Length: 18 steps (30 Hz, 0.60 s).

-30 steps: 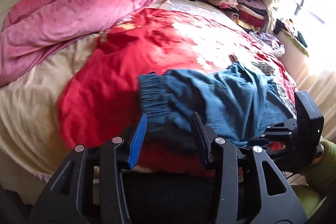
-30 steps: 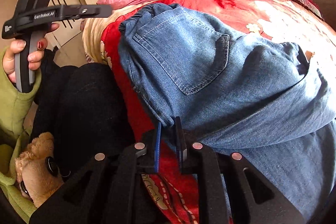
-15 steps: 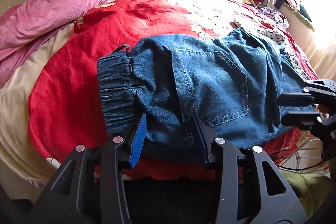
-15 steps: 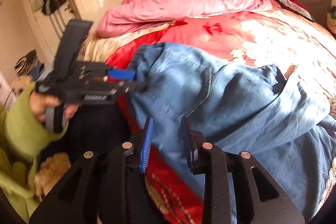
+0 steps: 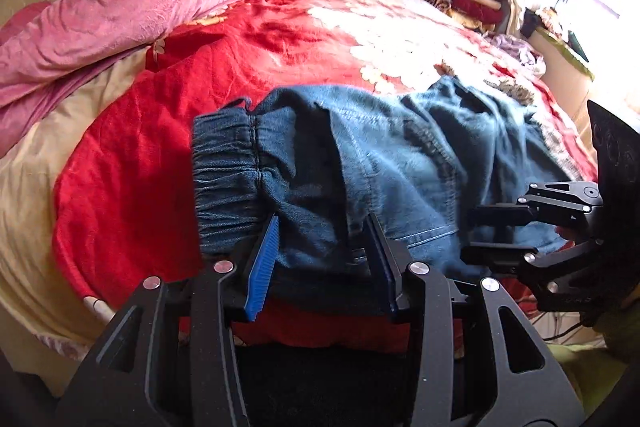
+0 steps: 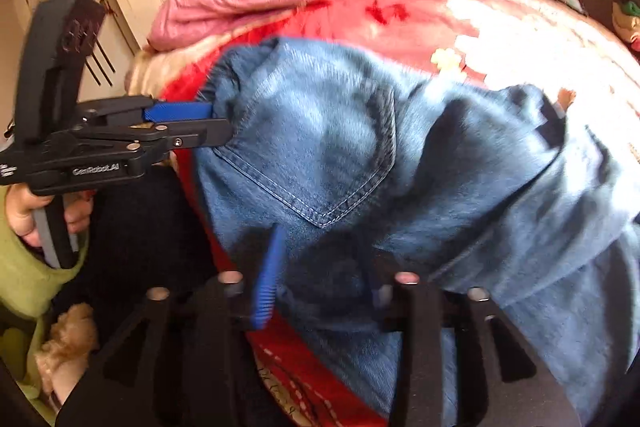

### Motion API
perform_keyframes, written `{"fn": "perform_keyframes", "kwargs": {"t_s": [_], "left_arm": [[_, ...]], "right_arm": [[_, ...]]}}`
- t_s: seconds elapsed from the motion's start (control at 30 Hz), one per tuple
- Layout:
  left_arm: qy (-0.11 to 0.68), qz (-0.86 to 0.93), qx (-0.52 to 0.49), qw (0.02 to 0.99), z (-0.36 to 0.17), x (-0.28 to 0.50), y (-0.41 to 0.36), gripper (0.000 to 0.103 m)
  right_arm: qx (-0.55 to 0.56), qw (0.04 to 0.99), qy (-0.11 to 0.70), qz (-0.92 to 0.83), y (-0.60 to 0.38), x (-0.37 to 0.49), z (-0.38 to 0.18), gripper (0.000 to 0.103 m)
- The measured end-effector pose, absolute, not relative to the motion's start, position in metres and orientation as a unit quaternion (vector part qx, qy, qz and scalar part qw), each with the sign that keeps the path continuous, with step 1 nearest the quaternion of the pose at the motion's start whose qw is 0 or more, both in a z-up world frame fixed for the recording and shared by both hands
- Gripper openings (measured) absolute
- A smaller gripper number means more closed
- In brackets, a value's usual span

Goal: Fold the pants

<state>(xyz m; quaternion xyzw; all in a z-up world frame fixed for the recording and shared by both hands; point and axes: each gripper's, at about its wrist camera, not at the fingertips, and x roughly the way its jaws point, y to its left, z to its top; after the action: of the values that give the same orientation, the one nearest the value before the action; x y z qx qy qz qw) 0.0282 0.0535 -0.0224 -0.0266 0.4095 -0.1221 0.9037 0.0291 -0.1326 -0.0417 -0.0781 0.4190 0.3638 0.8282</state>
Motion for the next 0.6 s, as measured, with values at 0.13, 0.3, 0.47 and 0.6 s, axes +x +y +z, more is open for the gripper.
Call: {"fn": "perform_keyframes", "kwargs": {"t_s": [0.13, 0.3, 0.47, 0.6], "left_arm": [[0.385, -0.114, -0.033, 0.915, -0.003, 0.018, 0.057, 0.042], [0.372, -0.116, -0.031, 0.921, 0.012, 0.011, 0.055, 0.048], [0.370, -0.129, -0.032, 0.919, 0.018, 0.008, 0.044, 0.054], [0.372, -0.141, -0.025, 0.917, 0.018, 0.007, 0.032, 0.057]], "right_arm": [[-0.067, 0.850, 0.394, 0.344, -0.153, 0.021, -0.024, 0.054], [-0.050, 0.873, 0.376, 0.307, -0.182, 0.019, -0.008, 0.058], [-0.038, 0.887, 0.362, 0.285, -0.203, 0.018, 0.003, 0.058], [-0.031, 0.896, 0.351, 0.271, -0.217, 0.020, 0.009, 0.058]]}}
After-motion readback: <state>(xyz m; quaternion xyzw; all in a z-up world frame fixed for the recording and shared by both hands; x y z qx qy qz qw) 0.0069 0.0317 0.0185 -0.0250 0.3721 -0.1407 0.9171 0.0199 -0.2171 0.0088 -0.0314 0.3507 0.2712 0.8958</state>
